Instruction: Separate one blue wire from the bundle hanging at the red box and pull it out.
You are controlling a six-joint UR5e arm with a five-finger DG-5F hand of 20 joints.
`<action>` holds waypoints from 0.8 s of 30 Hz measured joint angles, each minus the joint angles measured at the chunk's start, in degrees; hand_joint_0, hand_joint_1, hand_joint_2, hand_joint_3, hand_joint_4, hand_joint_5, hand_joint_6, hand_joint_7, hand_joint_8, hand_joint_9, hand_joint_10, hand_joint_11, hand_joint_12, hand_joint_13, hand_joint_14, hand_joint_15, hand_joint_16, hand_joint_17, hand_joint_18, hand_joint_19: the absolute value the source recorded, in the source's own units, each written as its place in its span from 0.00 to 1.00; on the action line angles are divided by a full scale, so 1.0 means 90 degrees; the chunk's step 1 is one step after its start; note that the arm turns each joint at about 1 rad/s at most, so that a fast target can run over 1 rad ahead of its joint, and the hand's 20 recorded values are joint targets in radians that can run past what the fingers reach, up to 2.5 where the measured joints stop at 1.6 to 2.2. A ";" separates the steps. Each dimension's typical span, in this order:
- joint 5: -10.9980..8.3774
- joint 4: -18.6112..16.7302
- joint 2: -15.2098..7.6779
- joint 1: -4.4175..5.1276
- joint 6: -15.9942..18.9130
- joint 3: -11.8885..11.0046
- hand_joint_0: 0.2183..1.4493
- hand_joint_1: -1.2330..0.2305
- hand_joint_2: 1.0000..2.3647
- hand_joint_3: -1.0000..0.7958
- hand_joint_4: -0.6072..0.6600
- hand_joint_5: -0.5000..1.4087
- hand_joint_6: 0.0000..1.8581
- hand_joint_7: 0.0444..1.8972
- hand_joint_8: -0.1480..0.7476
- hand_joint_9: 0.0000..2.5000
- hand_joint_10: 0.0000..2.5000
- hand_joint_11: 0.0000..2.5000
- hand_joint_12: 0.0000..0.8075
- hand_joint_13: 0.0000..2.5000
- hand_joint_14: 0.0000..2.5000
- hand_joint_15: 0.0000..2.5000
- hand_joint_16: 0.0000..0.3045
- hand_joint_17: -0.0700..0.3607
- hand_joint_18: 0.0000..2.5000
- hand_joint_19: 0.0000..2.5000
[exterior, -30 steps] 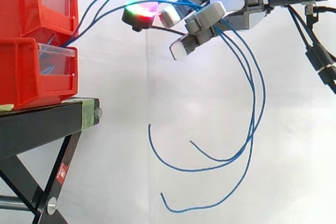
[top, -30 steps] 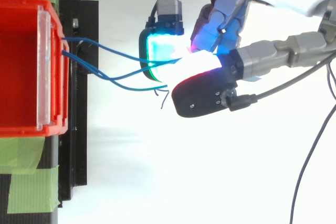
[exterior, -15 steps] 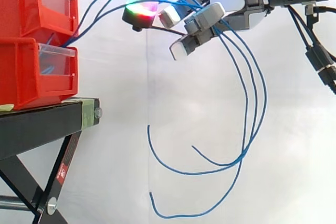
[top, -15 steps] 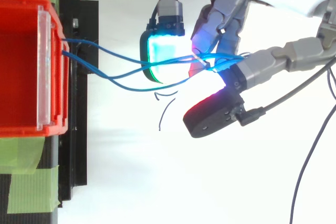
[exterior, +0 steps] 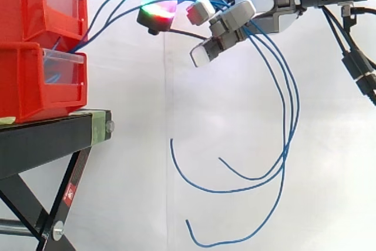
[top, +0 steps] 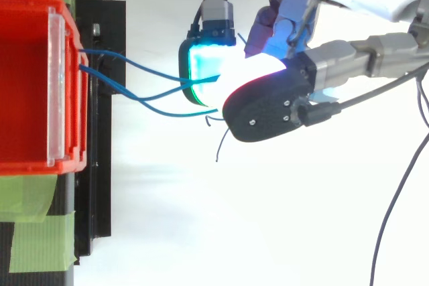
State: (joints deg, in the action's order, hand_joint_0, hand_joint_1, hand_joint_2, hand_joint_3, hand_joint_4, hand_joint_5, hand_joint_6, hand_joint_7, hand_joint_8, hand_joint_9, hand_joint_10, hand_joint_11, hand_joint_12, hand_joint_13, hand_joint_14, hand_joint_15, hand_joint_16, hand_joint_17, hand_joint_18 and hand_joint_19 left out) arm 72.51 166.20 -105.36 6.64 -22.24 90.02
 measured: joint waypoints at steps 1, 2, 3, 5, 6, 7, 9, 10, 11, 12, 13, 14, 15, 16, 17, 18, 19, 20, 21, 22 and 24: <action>0.0000 0.0000 0.0001 0.0001 0.0000 0.0000 0.31 0.39 0.01 0.37 0.61 0.22 0.46 0.59 0.64 0.59 0.01 0.34 0.51 0.69 0.01 0.59 0.15 0.41 0.42 0.21; 0.0000 0.0000 0.0001 0.0001 0.0000 0.0000 0.31 0.37 0.01 0.38 0.61 0.22 0.46 0.59 0.64 0.59 0.01 0.34 0.51 0.69 0.01 0.59 0.15 0.41 0.43 0.21; 0.0000 0.0000 0.0001 0.0002 0.0000 -0.0001 0.31 0.36 0.01 0.40 0.61 0.22 0.46 0.60 0.65 0.60 0.01 0.34 0.51 0.69 0.01 0.59 0.15 0.40 0.43 0.21; 0.0001 0.0000 0.0001 0.0001 0.0000 -0.0001 0.30 0.34 0.02 0.42 0.60 0.22 0.46 0.61 0.65 0.60 0.01 0.35 0.52 0.69 0.01 0.59 0.15 0.40 0.43 0.21; 0.0000 0.0000 0.0001 0.0001 0.0000 0.0000 0.30 0.33 0.02 0.43 0.60 0.23 0.46 0.61 0.65 0.61 0.01 0.35 0.52 0.69 0.01 0.59 0.15 0.40 0.43 0.21; 0.0000 0.0000 0.0003 0.0002 0.0000 -0.0001 0.30 0.33 0.02 0.43 0.59 0.23 0.46 0.61 0.65 0.61 0.01 0.35 0.52 0.69 0.01 0.59 0.15 0.40 0.43 0.21; 0.0000 0.0000 0.0001 0.0001 0.0000 -0.0001 0.30 0.33 0.02 0.43 0.60 0.23 0.46 0.62 0.65 0.61 0.01 0.35 0.52 0.70 0.01 0.59 0.15 0.40 0.43 0.21; 0.0000 0.0000 0.0001 0.0001 0.0000 -0.0001 0.30 0.32 0.02 0.44 0.60 0.23 0.46 0.62 0.65 0.61 0.01 0.35 0.53 0.70 0.01 0.59 0.15 0.40 0.43 0.21; 0.0000 0.0000 0.0002 0.0002 0.0000 -0.0001 0.30 0.31 0.02 0.44 0.60 0.23 0.46 0.61 0.65 0.61 0.01 0.36 0.52 0.69 0.01 0.59 0.15 0.40 0.43 0.21; 0.0000 0.0000 0.0002 0.0002 0.0000 -0.0001 0.30 0.30 0.02 0.45 0.61 0.23 0.46 0.62 0.65 0.61 0.01 0.36 0.52 0.69 0.01 0.59 0.15 0.40 0.43 0.21; 0.0000 0.0000 0.0003 0.0002 0.0000 -0.0001 0.30 0.29 0.02 0.45 0.61 0.22 0.46 0.62 0.64 0.60 0.01 0.35 0.52 0.69 0.01 0.59 0.15 0.40 0.43 0.21; 0.0000 0.0000 0.0003 0.0002 0.0000 -0.0002 0.30 0.28 0.02 0.45 0.61 0.22 0.46 0.62 0.64 0.59 0.01 0.35 0.53 0.68 0.01 0.59 0.15 0.40 0.43 0.21; 0.0000 0.0000 0.0003 0.0002 0.0000 -0.0001 0.29 0.27 0.02 0.45 0.62 0.22 0.47 0.61 0.64 0.59 0.01 0.35 0.53 0.68 0.01 0.59 0.15 0.40 0.43 0.21; 0.0000 0.0000 0.0002 0.0002 0.0000 -0.0002 0.30 0.26 0.02 0.46 0.63 0.21 0.47 0.61 0.64 0.57 0.01 0.36 0.52 0.67 0.01 0.59 0.15 0.41 0.42 0.22; 0.0000 0.0000 0.0003 0.0002 0.0000 -0.0002 0.30 0.25 0.02 0.46 0.62 0.21 0.47 0.61 0.64 0.57 0.01 0.36 0.53 0.67 0.01 0.59 0.15 0.41 0.42 0.22; 0.0000 0.0000 0.0001 0.0002 0.0000 -0.0002 0.30 0.25 0.02 0.46 0.62 0.21 0.47 0.61 0.63 0.56 0.01 0.36 0.53 0.66 0.01 0.59 0.15 0.41 0.42 0.22; 0.0000 0.0000 0.0001 0.0002 0.0000 -0.0001 0.29 0.25 0.02 0.46 0.63 0.21 0.47 0.61 0.63 0.56 0.01 0.36 0.52 0.66 0.01 0.60 0.15 0.41 0.42 0.22; 0.0000 0.0000 0.0000 0.0002 0.0000 0.0001 0.29 0.25 0.02 0.46 0.63 0.21 0.47 0.61 0.63 0.56 0.01 0.36 0.53 0.66 0.01 0.59 0.15 0.41 0.42 0.22; 0.0000 0.0000 0.0000 0.0001 0.0000 0.0001 0.29 0.24 0.02 0.46 0.64 0.20 0.48 0.60 0.64 0.55 0.01 0.37 0.54 0.65 0.01 0.59 0.16 0.42 0.43 0.22; 0.0000 0.0000 0.0000 0.0001 0.0000 0.0000 0.28 0.24 0.02 0.45 0.64 0.20 0.48 0.60 0.63 0.53 0.01 0.37 0.54 0.64 0.01 0.59 0.16 0.42 0.43 0.22; 0.0000 0.0000 0.0002 0.0001 0.0000 0.0000 0.27 0.23 0.02 0.43 0.64 0.19 0.48 0.58 0.63 0.50 0.01 0.37 0.55 0.63 0.01 0.58 0.17 0.43 0.42 0.21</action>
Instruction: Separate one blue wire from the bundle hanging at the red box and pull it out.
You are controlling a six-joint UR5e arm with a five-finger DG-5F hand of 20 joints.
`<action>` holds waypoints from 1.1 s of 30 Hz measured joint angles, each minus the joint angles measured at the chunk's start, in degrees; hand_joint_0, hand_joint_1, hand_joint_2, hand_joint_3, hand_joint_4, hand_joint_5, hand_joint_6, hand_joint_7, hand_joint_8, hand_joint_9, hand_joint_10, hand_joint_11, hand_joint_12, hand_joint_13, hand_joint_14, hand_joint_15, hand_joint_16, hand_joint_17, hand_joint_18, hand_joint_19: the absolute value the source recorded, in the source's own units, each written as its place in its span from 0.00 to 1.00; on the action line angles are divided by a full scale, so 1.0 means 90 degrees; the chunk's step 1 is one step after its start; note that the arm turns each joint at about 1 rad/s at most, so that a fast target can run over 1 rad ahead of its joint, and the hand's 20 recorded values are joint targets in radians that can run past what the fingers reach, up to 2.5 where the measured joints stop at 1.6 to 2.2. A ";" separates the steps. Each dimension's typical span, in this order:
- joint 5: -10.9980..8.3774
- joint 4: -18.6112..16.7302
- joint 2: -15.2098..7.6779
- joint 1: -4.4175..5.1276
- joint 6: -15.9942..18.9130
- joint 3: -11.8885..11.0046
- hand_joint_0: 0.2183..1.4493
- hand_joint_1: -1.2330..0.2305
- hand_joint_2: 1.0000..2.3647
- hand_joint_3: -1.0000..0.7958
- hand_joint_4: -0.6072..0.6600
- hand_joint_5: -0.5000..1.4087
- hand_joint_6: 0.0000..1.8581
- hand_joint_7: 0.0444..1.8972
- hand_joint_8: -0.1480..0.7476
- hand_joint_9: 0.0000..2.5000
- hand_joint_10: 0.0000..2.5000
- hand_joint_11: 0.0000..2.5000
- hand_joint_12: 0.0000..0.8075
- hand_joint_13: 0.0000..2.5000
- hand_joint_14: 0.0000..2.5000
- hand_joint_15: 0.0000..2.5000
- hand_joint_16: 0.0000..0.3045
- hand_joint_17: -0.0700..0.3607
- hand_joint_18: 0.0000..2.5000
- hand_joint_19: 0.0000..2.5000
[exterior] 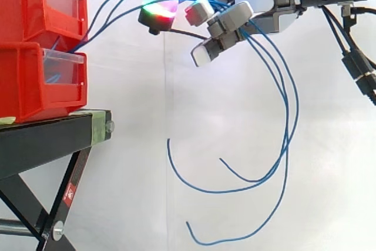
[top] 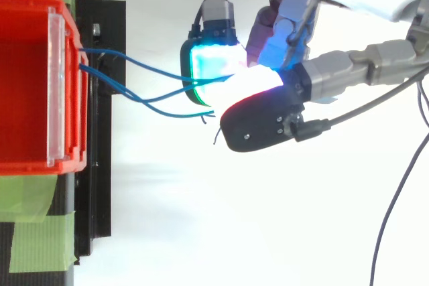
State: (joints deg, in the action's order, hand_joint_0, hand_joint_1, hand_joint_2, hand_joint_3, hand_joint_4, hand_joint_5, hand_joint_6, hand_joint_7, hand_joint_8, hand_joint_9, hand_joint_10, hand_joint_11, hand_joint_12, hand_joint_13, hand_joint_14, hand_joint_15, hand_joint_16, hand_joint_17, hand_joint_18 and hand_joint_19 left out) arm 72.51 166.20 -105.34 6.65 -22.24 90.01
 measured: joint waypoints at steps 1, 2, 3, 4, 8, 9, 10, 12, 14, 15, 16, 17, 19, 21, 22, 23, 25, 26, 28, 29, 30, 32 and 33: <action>0.0000 0.0000 0.0000 0.0000 0.0000 0.0000 0.26 0.22 0.01 0.40 0.65 0.19 0.48 0.56 0.63 0.49 0.01 0.37 0.55 0.63 0.01 0.58 0.17 0.44 0.41 0.22; 0.0000 0.0000 -0.0001 0.0001 0.0000 0.0000 0.26 0.21 0.01 0.38 0.65 0.18 0.48 0.56 0.63 0.48 0.01 0.36 0.56 0.62 0.01 0.57 0.18 0.44 0.41 0.21; 0.0000 0.0000 -0.0001 0.0000 0.0000 0.0000 0.25 0.22 0.01 0.35 0.65 0.18 0.48 0.55 0.63 0.47 0.01 0.36 0.57 0.62 0.01 0.56 0.18 0.45 0.41 0.21; 0.0000 0.0000 0.0001 0.0000 0.0000 0.0000 0.25 0.22 0.01 0.32 0.66 0.18 0.48 0.54 0.63 0.47 0.01 0.36 0.57 0.62 0.01 0.56 0.18 0.45 0.41 0.21; 0.0000 0.0000 0.0001 -0.0001 0.0000 0.0001 0.24 0.27 0.00 0.30 0.67 0.18 0.48 0.52 0.64 0.48 0.01 0.35 0.58 0.62 0.01 0.55 0.18 0.45 0.41 0.21; 0.0000 0.0000 0.0001 0.0000 0.0000 0.0001 0.24 0.30 0.00 0.31 0.66 0.18 0.48 0.52 0.64 0.49 0.01 0.35 0.58 0.62 0.01 0.55 0.18 0.44 0.41 0.21; 0.0000 0.0000 0.0000 0.0000 0.0000 0.0000 0.24 0.31 0.00 0.31 0.66 0.19 0.48 0.53 0.64 0.49 0.01 0.35 0.58 0.62 0.01 0.55 0.17 0.44 0.41 0.21; 0.0000 0.0000 0.0001 -0.0001 0.0000 0.0000 0.25 0.37 0.00 0.32 0.66 0.19 0.47 0.54 0.65 0.51 0.01 0.35 0.58 0.64 0.01 0.56 0.17 0.44 0.41 0.21; 0.0000 0.0000 -0.0001 -0.0001 0.0000 0.0000 0.25 0.41 0.01 0.32 0.66 0.20 0.47 0.56 0.66 0.53 0.01 0.35 0.59 0.64 0.01 0.55 0.17 0.43 0.42 0.21; 0.0000 0.0000 0.0000 -0.0001 0.0000 0.0000 0.26 0.42 0.00 0.32 0.66 0.20 0.47 0.56 0.66 0.54 0.01 0.35 0.59 0.65 0.01 0.54 0.17 0.43 0.42 0.21; 0.0000 0.0000 0.0000 -0.0001 0.0000 0.0000 0.26 0.44 0.00 0.32 0.65 0.20 0.46 0.56 0.65 0.55 0.01 0.34 0.58 0.65 0.01 0.54 0.16 0.42 0.42 0.21; 0.0000 0.0000 0.0000 -0.0001 0.0000 0.0000 0.26 0.44 0.01 0.32 0.65 0.20 0.46 0.56 0.65 0.55 0.01 0.34 0.57 0.65 0.01 0.54 0.16 0.42 0.42 0.21; 0.0000 0.0000 0.0001 -0.0003 0.0000 -0.0001 0.27 0.48 0.00 0.32 0.65 0.21 0.46 0.56 0.65 0.56 0.01 0.34 0.59 0.65 0.01 0.53 0.16 0.42 0.42 0.21; 0.0000 0.0000 -0.0001 -0.0003 0.0000 -0.0001 0.27 0.51 0.00 0.31 0.64 0.21 0.46 0.56 0.65 0.56 0.01 0.34 0.59 0.65 0.01 0.54 0.16 0.42 0.42 0.21; 0.0000 0.0000 -0.0002 -0.0003 0.0000 -0.0001 0.27 0.52 0.00 0.31 0.64 0.21 0.46 0.56 0.65 0.56 0.01 0.33 0.59 0.66 0.01 0.53 0.16 0.42 0.42 0.21; 0.0000 0.0000 -0.0002 -0.0002 0.0000 -0.0001 0.27 0.52 0.01 0.32 0.64 0.21 0.46 0.56 0.66 0.56 0.01 0.33 0.58 0.66 0.01 0.53 0.16 0.42 0.42 0.21; 0.0000 0.0000 -0.0003 -0.0001 0.0000 0.0000 0.27 0.52 0.01 0.32 0.64 0.21 0.45 0.57 0.65 0.56 0.01 0.33 0.58 0.65 0.01 0.53 0.16 0.42 0.42 0.21; 0.0000 0.0000 -0.0002 -0.0002 0.0000 0.0001 0.28 0.51 0.01 0.32 0.64 0.21 0.45 0.56 0.65 0.56 0.01 0.33 0.57 0.65 0.01 0.52 0.16 0.42 0.42 0.21; 0.0000 0.0000 -0.0003 -0.0003 0.0000 -0.0001 0.29 0.47 0.01 0.34 0.64 0.21 0.45 0.57 0.65 0.57 0.01 0.33 0.57 0.65 0.01 0.52 0.16 0.41 0.42 0.21; 0.0000 0.0000 -0.0003 -0.0002 0.0000 -0.0001 0.30 0.46 0.01 0.34 0.64 0.21 0.45 0.57 0.65 0.57 0.01 0.33 0.56 0.65 0.01 0.52 0.15 0.41 0.42 0.21; 0.0000 0.0000 -0.0003 0.0000 0.0000 0.0000 0.30 0.44 0.01 0.35 0.63 0.21 0.45 0.57 0.65 0.57 0.01 0.33 0.57 0.65 0.01 0.52 0.15 0.40 0.42 0.21; 0.0000 0.0000 -0.0002 0.0001 0.0000 0.0000 0.30 0.42 0.01 0.37 0.61 0.22 0.45 0.58 0.65 0.58 0.01 0.34 0.56 0.65 0.01 0.52 0.15 0.40 0.42 0.21; 0.0000 0.0000 -0.0003 0.0001 0.0000 0.0001 0.30 0.41 0.01 0.38 0.61 0.22 0.45 0.58 0.64 0.58 0.01 0.34 0.56 0.65 0.01 0.52 0.15 0.40 0.42 0.21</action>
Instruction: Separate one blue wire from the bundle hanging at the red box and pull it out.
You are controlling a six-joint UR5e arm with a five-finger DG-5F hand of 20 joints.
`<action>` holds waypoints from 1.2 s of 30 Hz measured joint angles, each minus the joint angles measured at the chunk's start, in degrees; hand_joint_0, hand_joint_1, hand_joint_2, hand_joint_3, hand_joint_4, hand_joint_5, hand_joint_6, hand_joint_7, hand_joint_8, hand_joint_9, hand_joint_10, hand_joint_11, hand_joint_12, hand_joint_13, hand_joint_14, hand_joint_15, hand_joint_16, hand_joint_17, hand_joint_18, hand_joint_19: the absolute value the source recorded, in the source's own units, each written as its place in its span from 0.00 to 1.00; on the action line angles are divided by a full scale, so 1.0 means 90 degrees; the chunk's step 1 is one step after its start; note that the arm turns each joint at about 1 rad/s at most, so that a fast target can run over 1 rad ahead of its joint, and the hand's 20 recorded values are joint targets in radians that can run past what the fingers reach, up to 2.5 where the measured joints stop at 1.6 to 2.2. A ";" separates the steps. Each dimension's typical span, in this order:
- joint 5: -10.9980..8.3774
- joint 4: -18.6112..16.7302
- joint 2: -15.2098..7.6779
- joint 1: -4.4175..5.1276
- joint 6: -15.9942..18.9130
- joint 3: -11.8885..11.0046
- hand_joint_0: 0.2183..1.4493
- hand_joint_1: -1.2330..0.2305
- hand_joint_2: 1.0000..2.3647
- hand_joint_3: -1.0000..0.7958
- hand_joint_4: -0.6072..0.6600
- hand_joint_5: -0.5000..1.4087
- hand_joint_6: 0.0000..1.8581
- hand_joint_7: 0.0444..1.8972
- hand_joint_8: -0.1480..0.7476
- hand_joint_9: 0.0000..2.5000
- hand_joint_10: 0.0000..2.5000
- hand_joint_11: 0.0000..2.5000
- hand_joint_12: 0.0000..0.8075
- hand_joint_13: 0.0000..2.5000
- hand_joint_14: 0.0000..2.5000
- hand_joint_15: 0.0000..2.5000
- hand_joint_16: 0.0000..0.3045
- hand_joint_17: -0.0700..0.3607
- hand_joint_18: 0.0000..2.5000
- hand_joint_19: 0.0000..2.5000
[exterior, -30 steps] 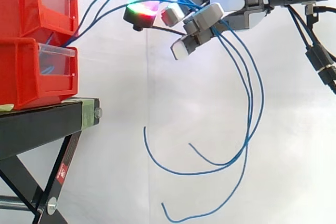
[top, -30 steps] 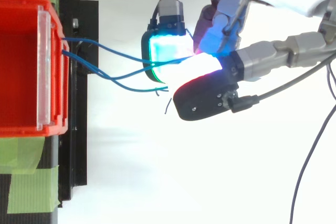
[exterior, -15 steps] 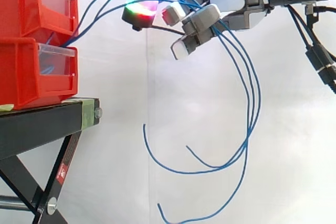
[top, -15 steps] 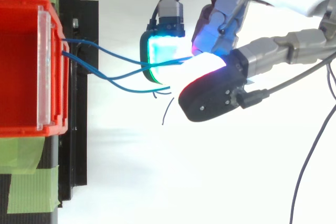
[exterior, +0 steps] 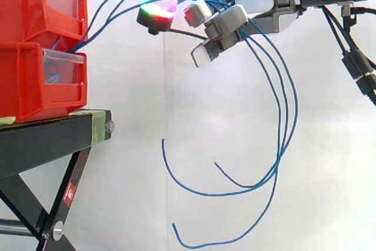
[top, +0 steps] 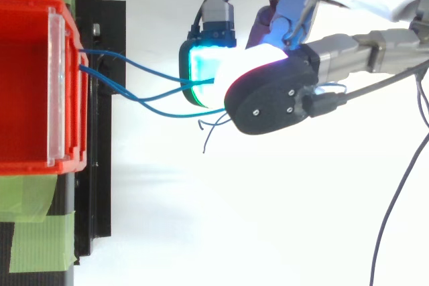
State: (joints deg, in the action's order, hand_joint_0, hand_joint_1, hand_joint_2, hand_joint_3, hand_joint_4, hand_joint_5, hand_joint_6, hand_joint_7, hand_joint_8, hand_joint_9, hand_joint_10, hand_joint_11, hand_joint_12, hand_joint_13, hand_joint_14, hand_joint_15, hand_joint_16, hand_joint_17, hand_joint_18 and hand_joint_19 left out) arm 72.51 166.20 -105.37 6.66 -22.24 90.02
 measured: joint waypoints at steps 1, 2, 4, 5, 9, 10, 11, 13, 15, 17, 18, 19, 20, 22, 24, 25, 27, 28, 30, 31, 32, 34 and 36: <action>0.0000 0.0000 -0.0001 0.0000 0.0000 0.0000 0.30 0.41 0.01 0.39 0.59 0.22 0.45 0.58 0.64 0.58 0.01 0.33 0.57 0.65 0.01 0.52 0.15 0.40 0.42 0.21; 0.0000 0.0000 -0.0001 0.0001 0.0000 0.0001 0.30 0.40 0.01 0.40 0.58 0.22 0.44 0.59 0.64 0.59 0.01 0.33 0.56 0.66 0.01 0.52 0.15 0.40 0.42 0.21; 0.0000 0.0000 0.0000 0.0001 0.0000 0.0001 0.29 0.40 0.02 0.42 0.56 0.23 0.44 0.58 0.63 0.60 0.01 0.34 0.57 0.66 0.01 0.52 0.15 0.40 0.42 0.21; 0.0000 0.0000 0.0000 0.0002 0.0000 0.0002 0.29 0.39 0.02 0.43 0.56 0.23 0.44 0.58 0.63 0.61 0.01 0.34 0.57 0.66 0.01 0.52 0.15 0.40 0.42 0.21; 0.0000 0.0002 0.0000 0.0002 0.0000 0.0000 0.28 0.40 0.01 0.49 0.56 0.24 0.43 0.58 0.65 0.63 0.01 0.33 0.64 0.69 0.01 0.51 0.17 0.44 0.46 0.19; 0.0000 0.0006 0.0000 0.0002 0.0000 0.0000 0.28 0.40 0.01 0.50 0.57 0.24 0.43 0.58 0.67 0.63 0.01 0.33 0.66 0.70 0.01 0.50 0.18 0.45 0.47 0.19; 0.0000 0.0011 0.0000 0.0002 0.0000 0.0000 0.28 0.40 0.01 0.51 0.57 0.24 0.43 0.58 0.67 0.63 0.01 0.32 0.69 0.70 0.01 0.50 0.19 0.47 0.48 0.18; 0.0000 0.0021 0.0000 0.0002 0.0000 0.0000 0.26 0.38 0.00 0.52 0.60 0.24 0.42 0.59 0.69 0.62 0.01 0.32 0.73 0.69 0.01 0.49 0.23 0.53 0.45 0.17; 0.0000 0.0038 0.0000 0.0002 0.0000 0.0000 0.25 0.34 0.00 0.53 0.63 0.22 0.44 0.56 0.68 0.56 0.01 0.32 0.75 0.63 0.01 0.49 0.24 0.55 0.40 0.16; 0.0000 0.0052 0.0001 0.0001 0.0000 -0.0001 0.25 0.32 0.00 0.52 0.65 0.21 0.45 0.55 0.68 0.54 0.01 0.33 0.76 0.62 0.01 0.49 0.25 0.56 0.38 0.17; 0.0000 0.0056 0.0003 0.0002 0.0000 -0.0001 0.24 0.31 0.00 0.51 0.66 0.20 0.45 0.54 0.68 0.53 0.01 0.33 0.74 0.61 0.01 0.50 0.25 0.56 0.38 0.17; 0.0000 0.0060 0.0003 0.0002 0.0000 0.0000 0.24 0.30 0.00 0.51 0.66 0.20 0.46 0.54 0.68 0.52 0.01 0.33 0.74 0.61 0.01 0.49 0.25 0.56 0.38 0.17; 0.0000 0.0063 0.0003 0.0002 0.0000 -0.0001 0.24 0.30 0.00 0.50 0.66 0.19 0.46 0.53 0.68 0.51 0.01 0.33 0.74 0.60 0.00 0.50 0.25 0.56 0.38 0.17; 0.0000 0.0066 0.0002 0.0002 0.0000 -0.0001 0.24 0.29 0.00 0.49 0.67 0.19 0.46 0.53 0.68 0.50 0.01 0.34 0.72 0.60 0.01 0.50 0.25 0.56 0.37 0.17; 0.0003 0.0065 0.0004 0.0002 0.0000 -0.0001 0.24 0.28 0.01 0.48 0.67 0.19 0.47 0.52 0.67 0.49 0.01 0.33 0.71 0.59 0.01 0.50 0.24 0.55 0.36 0.17; 0.0005 0.0063 0.0004 0.0002 0.0000 -0.0001 0.24 0.28 0.01 0.48 0.67 0.19 0.47 0.53 0.67 0.49 0.01 0.34 0.70 0.59 0.01 0.50 0.24 0.54 0.36 0.17; 0.0007 0.0062 0.0004 0.0002 0.0000 0.0000 0.24 0.27 0.01 0.48 0.67 0.18 0.47 0.52 0.67 0.48 0.01 0.34 0.69 0.58 0.01 0.50 0.24 0.54 0.36 0.18; 0.0008 0.0063 0.0005 0.0002 0.0000 0.0000 0.24 0.26 0.01 0.47 0.67 0.18 0.47 0.52 0.66 0.47 0.01 0.34 0.68 0.58 0.01 0.50 0.23 0.53 0.35 0.18; 0.0009 0.0065 0.0006 0.0002 0.0003 -0.0001 0.24 0.25 0.01 0.47 0.67 0.17 0.47 0.52 0.65 0.46 0.01 0.34 0.67 0.57 0.01 0.50 0.23 0.53 0.34 0.18; 0.0009 0.0065 0.0006 0.0002 0.0003 -0.0001 0.24 0.25 0.01 0.46 0.67 0.17 0.47 0.52 0.64 0.45 0.01 0.34 0.65 0.56 0.01 0.51 0.23 0.52 0.34 0.18; 0.0010 0.0065 0.0006 0.0002 0.0002 -0.0001 0.24 0.25 0.01 0.46 0.67 0.17 0.47 0.52 0.64 0.45 0.01 0.34 0.65 0.56 0.01 0.51 0.22 0.52 0.33 0.18; 0.0010 0.0065 0.0005 0.0002 0.0002 -0.0001 0.24 0.24 0.01 0.45 0.66 0.17 0.47 0.52 0.62 0.44 0.01 0.34 0.62 0.55 0.01 0.51 0.21 0.50 0.32 0.18; 0.0010 0.0062 0.0006 0.0002 0.0001 -0.0001 0.24 0.24 0.01 0.45 0.65 0.17 0.47 0.53 0.60 0.42 0.01 0.35 0.59 0.54 0.01 0.51 0.20 0.49 0.31 0.19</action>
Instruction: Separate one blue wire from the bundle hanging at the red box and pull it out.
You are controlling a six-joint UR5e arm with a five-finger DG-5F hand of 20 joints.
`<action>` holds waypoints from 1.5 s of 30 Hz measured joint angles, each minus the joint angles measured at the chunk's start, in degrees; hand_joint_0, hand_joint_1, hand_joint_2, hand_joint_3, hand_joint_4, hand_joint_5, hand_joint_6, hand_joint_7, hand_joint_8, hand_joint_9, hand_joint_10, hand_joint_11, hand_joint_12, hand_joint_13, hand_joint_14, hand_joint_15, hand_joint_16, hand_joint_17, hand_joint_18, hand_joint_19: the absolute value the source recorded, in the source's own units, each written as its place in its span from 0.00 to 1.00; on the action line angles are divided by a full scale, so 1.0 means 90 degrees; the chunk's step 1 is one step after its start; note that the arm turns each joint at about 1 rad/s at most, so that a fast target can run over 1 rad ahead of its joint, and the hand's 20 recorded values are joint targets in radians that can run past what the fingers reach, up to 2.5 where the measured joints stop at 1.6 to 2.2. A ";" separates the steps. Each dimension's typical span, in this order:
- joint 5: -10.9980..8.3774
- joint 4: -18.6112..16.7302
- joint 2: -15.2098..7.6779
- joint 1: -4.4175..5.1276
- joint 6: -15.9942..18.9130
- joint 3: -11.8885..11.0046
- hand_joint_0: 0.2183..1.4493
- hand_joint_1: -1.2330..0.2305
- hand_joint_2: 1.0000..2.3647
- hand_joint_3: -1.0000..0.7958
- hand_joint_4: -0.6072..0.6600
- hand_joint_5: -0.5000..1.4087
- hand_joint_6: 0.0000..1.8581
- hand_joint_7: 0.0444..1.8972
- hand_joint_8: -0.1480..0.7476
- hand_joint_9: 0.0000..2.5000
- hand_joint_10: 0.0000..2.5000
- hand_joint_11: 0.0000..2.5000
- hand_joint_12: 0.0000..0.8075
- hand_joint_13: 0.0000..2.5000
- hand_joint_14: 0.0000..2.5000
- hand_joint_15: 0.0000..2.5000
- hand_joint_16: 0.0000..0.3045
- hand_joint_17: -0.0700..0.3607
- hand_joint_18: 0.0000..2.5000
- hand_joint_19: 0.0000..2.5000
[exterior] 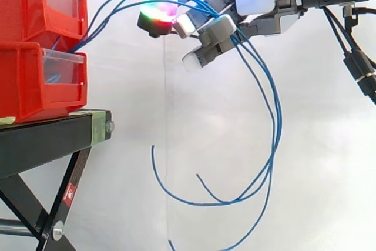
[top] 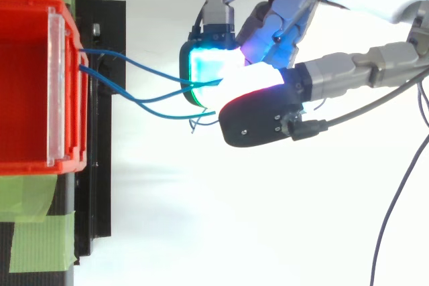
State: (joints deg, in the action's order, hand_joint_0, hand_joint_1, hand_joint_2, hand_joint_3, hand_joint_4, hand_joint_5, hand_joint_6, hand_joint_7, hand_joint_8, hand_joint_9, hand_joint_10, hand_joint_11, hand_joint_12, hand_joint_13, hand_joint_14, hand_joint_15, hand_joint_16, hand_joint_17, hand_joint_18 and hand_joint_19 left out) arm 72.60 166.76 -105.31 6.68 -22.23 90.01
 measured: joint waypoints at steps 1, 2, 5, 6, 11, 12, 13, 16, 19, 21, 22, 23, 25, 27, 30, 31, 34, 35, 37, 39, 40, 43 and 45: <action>0.0000 -0.0001 0.0000 0.0000 0.0000 0.0000 0.24 0.24 0.01 0.44 0.65 0.17 0.47 0.53 0.60 0.42 0.01 0.35 0.58 0.54 0.01 0.51 0.20 0.49 0.31 0.19; 0.0000 -0.0001 0.0000 0.0000 0.0000 0.0000 0.24 0.24 0.01 0.45 0.65 0.17 0.47 0.53 0.61 0.42 0.01 0.35 0.59 0.54 0.01 0.51 0.20 0.49 0.31 0.19; 0.0000 -0.0003 -0.0003 0.0000 -0.0001 0.0001 0.24 0.24 0.01 0.44 0.65 0.17 0.47 0.53 0.60 0.42 0.01 0.35 0.59 0.54 0.01 0.51 0.20 0.49 0.31 0.19; 0.0000 -0.0003 -0.0003 0.0000 -0.0001 0.0000 0.24 0.24 0.01 0.44 0.65 0.16 0.47 0.53 0.60 0.42 0.01 0.36 0.58 0.54 0.01 0.51 0.20 0.49 0.31 0.19; 0.0000 -0.0003 -0.0004 0.0000 -0.0001 0.0000 0.25 0.24 0.01 0.40 0.66 0.16 0.48 0.50 0.60 0.42 0.01 0.36 0.59 0.54 0.01 0.50 0.20 0.48 0.31 0.19; 0.0000 -0.0003 -0.0005 0.0000 -0.0001 0.0000 0.24 0.26 0.01 0.39 0.66 0.17 0.47 0.50 0.60 0.42 0.01 0.35 0.59 0.54 0.01 0.51 0.20 0.48 0.31 0.19; 0.0000 -0.0003 -0.0006 0.0000 -0.0001 0.0000 0.24 0.29 0.01 0.38 0.65 0.17 0.47 0.50 0.61 0.44 0.01 0.35 0.60 0.55 0.01 0.51 0.20 0.49 0.32 0.19; 0.0000 -0.0002 -0.0004 0.0000 -0.0001 0.0000 0.23 0.34 0.01 0.37 0.66 0.17 0.47 0.50 0.63 0.45 0.01 0.35 0.61 0.56 0.01 0.51 0.20 0.48 0.33 0.20; 0.0000 -0.0002 -0.0005 0.0000 -0.0001 0.0000 0.23 0.38 0.01 0.37 0.66 0.18 0.47 0.51 0.63 0.47 0.01 0.35 0.60 0.57 0.01 0.51 0.20 0.48 0.33 0.20; 0.0000 -0.0002 -0.0003 0.0000 -0.0001 0.0000 0.23 0.40 0.01 0.36 0.66 0.18 0.46 0.51 0.63 0.48 0.01 0.35 0.61 0.57 0.01 0.51 0.20 0.48 0.34 0.20; 0.0000 -0.0002 -0.0002 0.0000 -0.0001 0.0000 0.23 0.41 0.01 0.36 0.66 0.18 0.46 0.52 0.63 0.48 0.01 0.34 0.61 0.57 0.01 0.51 0.20 0.48 0.34 0.20; 0.0000 -0.0003 -0.0004 0.0000 -0.0001 0.0000 0.23 0.42 0.01 0.36 0.65 0.18 0.46 0.51 0.64 0.48 0.01 0.34 0.60 0.57 0.01 0.51 0.20 0.48 0.34 0.20; 0.0000 -0.0003 -0.0005 0.0000 -0.0001 -0.0001 0.24 0.42 0.01 0.36 0.65 0.19 0.46 0.52 0.63 0.49 0.01 0.34 0.60 0.58 0.01 0.51 0.19 0.47 0.34 0.20; 0.0000 -0.0001 -0.0003 0.0000 -0.0001 -0.0001 0.27 0.40 0.01 0.36 0.65 0.19 0.46 0.53 0.63 0.50 0.01 0.35 0.57 0.58 0.01 0.51 0.18 0.46 0.35 0.21; 0.0000 0.0004 -0.0002 0.0000 -0.0001 -0.0002 0.29 0.38 0.01 0.40 0.64 0.19 0.47 0.54 0.63 0.52 0.01 0.36 0.57 0.59 0.01 0.52 0.17 0.44 0.36 0.21; 0.0000 0.0005 -0.0002 0.0000 -0.0001 -0.0001 0.29 0.37 0.01 0.41 0.63 0.19 0.47 0.54 0.63 0.52 0.01 0.36 0.56 0.59 0.01 0.52 0.17 0.44 0.37 0.21; 0.0000 0.0004 -0.0003 0.0000 -0.0001 -0.0002 0.30 0.35 0.02 0.44 0.61 0.19 0.48 0.54 0.64 0.52 0.01 0.36 0.57 0.59 0.01 0.51 0.17 0.43 0.37 0.21; 0.0000 0.0002 -0.0002 0.0000 -0.0001 -0.0001 0.30 0.35 0.02 0.45 0.61 0.19 0.48 0.53 0.64 0.52 0.01 0.36 0.56 0.59 0.01 0.52 0.17 0.43 0.37 0.21; 0.0000 -0.0001 -0.0004 0.0000 -0.0001 -0.0001 0.30 0.33 0.02 0.47 0.59 0.19 0.48 0.54 0.63 0.52 0.01 0.36 0.56 0.59 0.01 0.52 0.17 0.43 0.38 0.21; 0.0000 -0.0002 -0.0003 0.0000 -0.0001 -0.0001 0.30 0.31 0.02 0.47 0.58 0.19 0.48 0.54 0.63 0.52 0.01 0.37 0.56 0.59 0.01 0.52 0.17 0.43 0.38 0.21; 0.0000 -0.0002 -0.0003 0.0000 -0.0001 -0.0001 0.30 0.30 0.02 0.48 0.57 0.19 0.48 0.54 0.63 0.51 0.01 0.37 0.56 0.59 0.01 0.52 0.17 0.43 0.37 0.21; 0.0000 -0.0003 -0.0004 0.0000 -0.0001 -0.0001 0.30 0.27 0.02 0.49 0.57 0.18 0.49 0.54 0.61 0.48 0.01 0.37 0.56 0.57 0.01 0.52 0.18 0.44 0.35 0.21; 0.0000 -0.0003 -0.0002 0.0000 -0.0001 -0.0001 0.30 0.25 0.02 0.49 0.59 0.17 0.49 0.53 0.60 0.46 0.01 0.36 0.56 0.56 0.01 0.51 0.18 0.45 0.34 0.20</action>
State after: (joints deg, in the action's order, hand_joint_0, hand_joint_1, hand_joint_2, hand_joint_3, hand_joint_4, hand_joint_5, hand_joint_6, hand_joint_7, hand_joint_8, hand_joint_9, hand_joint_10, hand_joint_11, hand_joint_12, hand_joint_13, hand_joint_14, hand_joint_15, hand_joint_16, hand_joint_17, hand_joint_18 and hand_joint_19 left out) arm 72.60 166.73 -105.32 6.68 -22.24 90.00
